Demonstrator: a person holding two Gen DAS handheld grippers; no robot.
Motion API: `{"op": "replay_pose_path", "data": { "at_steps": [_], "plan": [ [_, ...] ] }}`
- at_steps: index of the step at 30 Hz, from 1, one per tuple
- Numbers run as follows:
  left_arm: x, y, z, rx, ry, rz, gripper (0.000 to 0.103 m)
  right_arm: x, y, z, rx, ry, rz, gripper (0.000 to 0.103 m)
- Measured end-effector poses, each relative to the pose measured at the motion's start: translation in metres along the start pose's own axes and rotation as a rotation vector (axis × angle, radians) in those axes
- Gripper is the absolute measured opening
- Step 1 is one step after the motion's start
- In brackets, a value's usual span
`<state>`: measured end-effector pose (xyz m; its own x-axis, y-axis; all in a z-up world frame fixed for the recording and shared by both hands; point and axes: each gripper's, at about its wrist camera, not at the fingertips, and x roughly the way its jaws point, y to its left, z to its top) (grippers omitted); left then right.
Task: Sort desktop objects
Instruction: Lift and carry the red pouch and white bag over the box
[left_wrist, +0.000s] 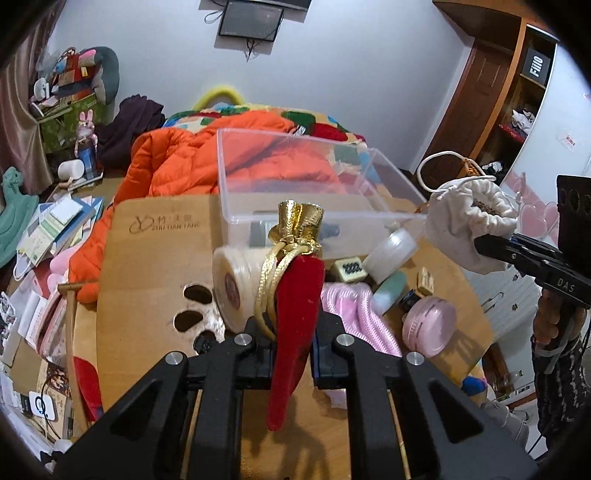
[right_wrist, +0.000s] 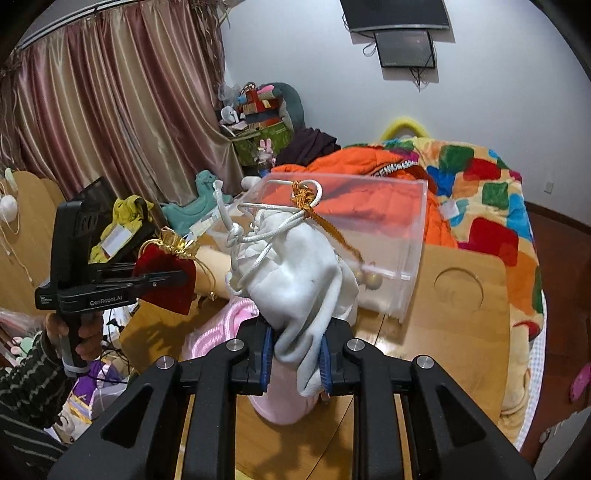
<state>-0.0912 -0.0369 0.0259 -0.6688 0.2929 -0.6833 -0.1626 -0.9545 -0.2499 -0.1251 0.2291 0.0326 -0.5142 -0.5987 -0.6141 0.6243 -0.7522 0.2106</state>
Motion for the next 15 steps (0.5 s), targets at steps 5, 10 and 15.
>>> {"op": "replay_pose_path", "data": {
  "at_steps": [5,10,15],
  "plan": [
    [-0.003,-0.003,0.014,0.008,-0.028,-0.006,0.012,0.0,0.002,0.013,-0.012,-0.016,-0.018,0.018],
    [-0.001,-0.007,0.027,0.021,-0.043,-0.008,0.012,0.006,0.0,0.023,-0.015,-0.018,-0.038,0.018],
    [0.004,-0.008,0.039,0.024,-0.051,-0.013,0.012,0.016,-0.004,0.03,-0.012,-0.012,-0.051,0.018]
  ]
}}
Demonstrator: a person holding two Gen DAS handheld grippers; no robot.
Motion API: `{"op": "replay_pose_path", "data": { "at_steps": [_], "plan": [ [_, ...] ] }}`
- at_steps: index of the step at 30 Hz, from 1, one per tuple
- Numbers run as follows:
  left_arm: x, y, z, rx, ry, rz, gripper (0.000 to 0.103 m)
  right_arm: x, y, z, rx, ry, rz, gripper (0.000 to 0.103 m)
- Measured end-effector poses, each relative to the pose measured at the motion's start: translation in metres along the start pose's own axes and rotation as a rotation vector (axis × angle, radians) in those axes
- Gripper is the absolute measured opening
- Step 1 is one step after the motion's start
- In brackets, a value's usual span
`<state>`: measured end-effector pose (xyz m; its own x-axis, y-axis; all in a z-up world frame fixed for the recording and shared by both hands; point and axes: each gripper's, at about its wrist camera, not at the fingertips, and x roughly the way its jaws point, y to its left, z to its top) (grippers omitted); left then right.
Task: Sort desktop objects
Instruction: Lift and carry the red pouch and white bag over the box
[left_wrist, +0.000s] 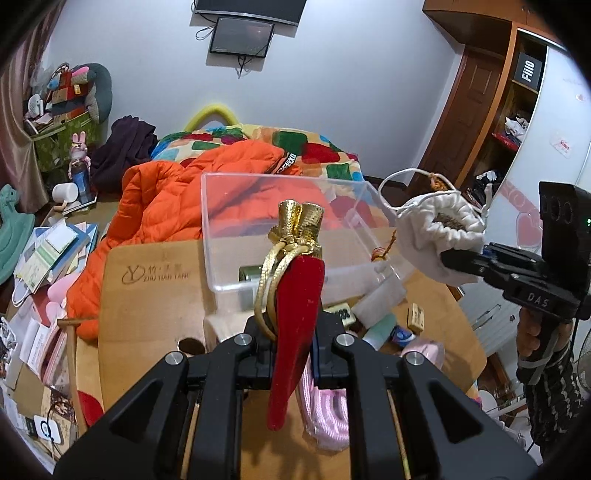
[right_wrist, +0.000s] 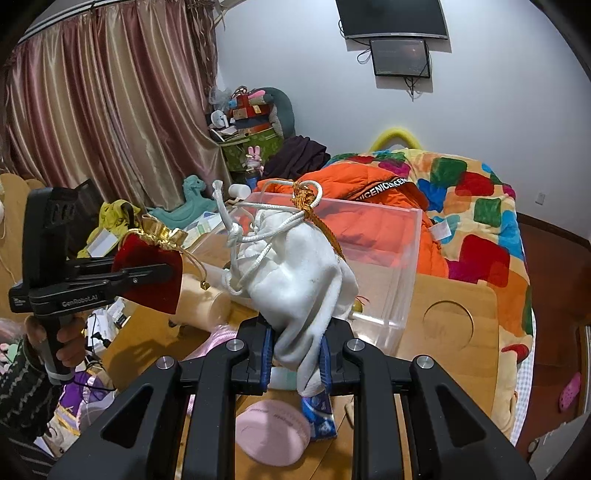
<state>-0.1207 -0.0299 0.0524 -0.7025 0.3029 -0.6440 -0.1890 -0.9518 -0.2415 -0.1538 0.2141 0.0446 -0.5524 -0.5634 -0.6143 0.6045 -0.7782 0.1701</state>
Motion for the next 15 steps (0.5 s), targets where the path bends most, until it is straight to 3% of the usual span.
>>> {"op": "replay_pose_path", "data": {
  "at_steps": [15],
  "plan": [
    [0.024,0.002,0.039,0.02,0.006,-0.001,0.012,0.03,-0.015,0.023,0.011,0.018,-0.004,0.018]
  ]
}}
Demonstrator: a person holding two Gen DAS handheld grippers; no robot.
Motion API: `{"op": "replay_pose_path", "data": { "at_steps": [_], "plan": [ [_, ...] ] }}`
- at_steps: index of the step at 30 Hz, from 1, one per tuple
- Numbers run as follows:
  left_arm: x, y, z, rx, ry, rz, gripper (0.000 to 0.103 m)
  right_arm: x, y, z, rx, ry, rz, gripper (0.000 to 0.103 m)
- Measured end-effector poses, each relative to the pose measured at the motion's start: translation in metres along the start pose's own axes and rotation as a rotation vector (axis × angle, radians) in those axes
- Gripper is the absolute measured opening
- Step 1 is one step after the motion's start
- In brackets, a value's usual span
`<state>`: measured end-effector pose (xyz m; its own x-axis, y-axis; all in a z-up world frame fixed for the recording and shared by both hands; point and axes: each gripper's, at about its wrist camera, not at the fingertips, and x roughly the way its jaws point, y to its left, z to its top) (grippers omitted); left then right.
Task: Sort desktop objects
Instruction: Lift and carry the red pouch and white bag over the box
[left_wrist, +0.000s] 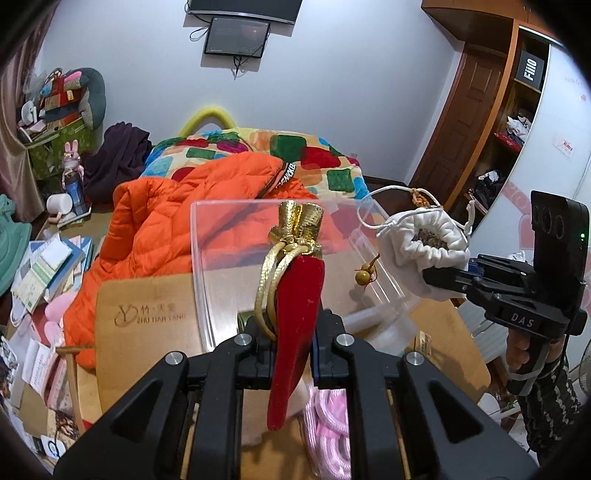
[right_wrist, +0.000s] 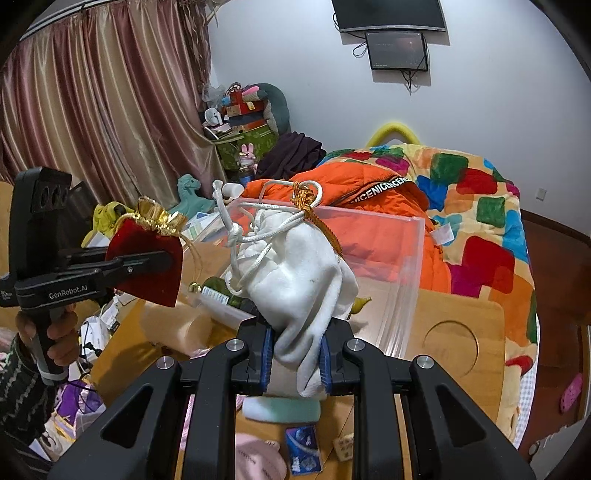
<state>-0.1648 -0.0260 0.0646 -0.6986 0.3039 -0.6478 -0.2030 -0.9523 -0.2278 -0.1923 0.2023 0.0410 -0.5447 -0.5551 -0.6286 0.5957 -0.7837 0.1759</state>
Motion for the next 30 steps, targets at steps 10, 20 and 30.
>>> {"op": "replay_pose_path", "data": {
  "at_steps": [10,20,30],
  "plan": [
    [0.026,0.005,0.02,0.009,0.018,0.008,0.012,0.024,-0.013,0.013,0.008,0.019,0.009,0.018],
    [0.062,0.015,0.028,0.008,0.067,0.036,0.012,0.053,-0.026,0.013,0.023,0.055,0.027,0.018],
    [0.085,0.02,0.032,0.012,0.109,0.065,0.012,0.071,-0.03,0.017,0.009,0.085,0.032,0.018]
  ]
}}
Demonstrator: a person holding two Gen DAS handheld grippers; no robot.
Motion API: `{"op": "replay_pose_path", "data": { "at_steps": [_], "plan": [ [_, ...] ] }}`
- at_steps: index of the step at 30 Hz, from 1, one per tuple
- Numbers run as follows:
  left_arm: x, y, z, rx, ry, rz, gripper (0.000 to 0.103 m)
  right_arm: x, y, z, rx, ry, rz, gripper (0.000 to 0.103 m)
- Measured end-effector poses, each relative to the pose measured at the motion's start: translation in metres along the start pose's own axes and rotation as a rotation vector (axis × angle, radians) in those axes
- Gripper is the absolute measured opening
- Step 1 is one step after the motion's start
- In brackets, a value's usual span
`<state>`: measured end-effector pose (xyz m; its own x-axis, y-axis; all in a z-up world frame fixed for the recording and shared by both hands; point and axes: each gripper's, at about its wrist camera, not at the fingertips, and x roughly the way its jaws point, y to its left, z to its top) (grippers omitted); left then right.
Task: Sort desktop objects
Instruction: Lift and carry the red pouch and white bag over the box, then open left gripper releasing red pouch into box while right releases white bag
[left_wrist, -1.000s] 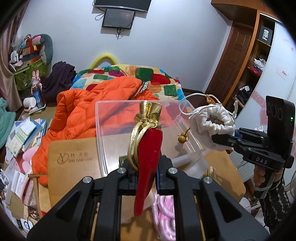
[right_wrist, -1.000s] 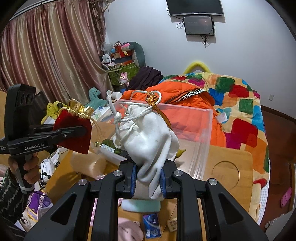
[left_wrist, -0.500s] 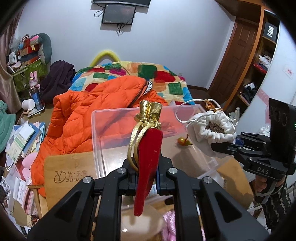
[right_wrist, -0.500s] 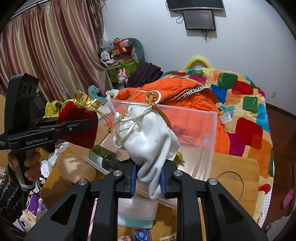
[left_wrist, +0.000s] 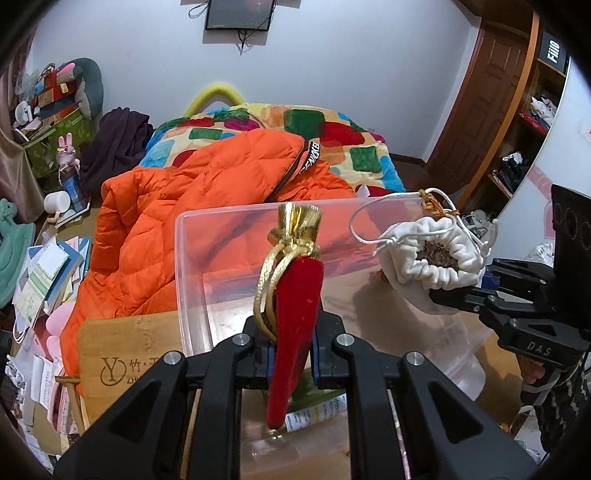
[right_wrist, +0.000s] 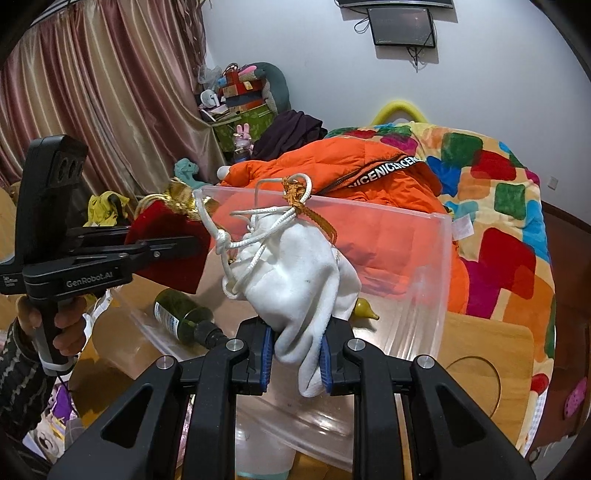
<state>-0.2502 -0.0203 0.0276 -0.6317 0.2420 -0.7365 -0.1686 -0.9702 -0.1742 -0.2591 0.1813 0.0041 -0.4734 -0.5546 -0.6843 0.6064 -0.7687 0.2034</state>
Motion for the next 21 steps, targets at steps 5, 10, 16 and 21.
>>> {"op": "replay_pose_path", "data": {
  "at_steps": [5,10,16,21],
  "plan": [
    [0.004,-0.001,0.002,0.003,0.007,0.021,0.012,0.007,0.006,0.004,-0.012,0.011,0.001,0.021],
    [-0.001,-0.006,0.0,0.025,0.004,0.04,0.028,0.011,0.018,0.003,-0.052,0.032,-0.025,0.023],
    [-0.012,-0.011,-0.004,0.033,-0.009,0.043,0.045,0.009,0.03,-0.009,-0.094,0.081,-0.044,0.032],
    [-0.026,-0.016,-0.008,0.045,-0.029,0.048,0.05,-0.005,0.032,-0.015,-0.069,0.074,-0.061,0.042]
  ]
}}
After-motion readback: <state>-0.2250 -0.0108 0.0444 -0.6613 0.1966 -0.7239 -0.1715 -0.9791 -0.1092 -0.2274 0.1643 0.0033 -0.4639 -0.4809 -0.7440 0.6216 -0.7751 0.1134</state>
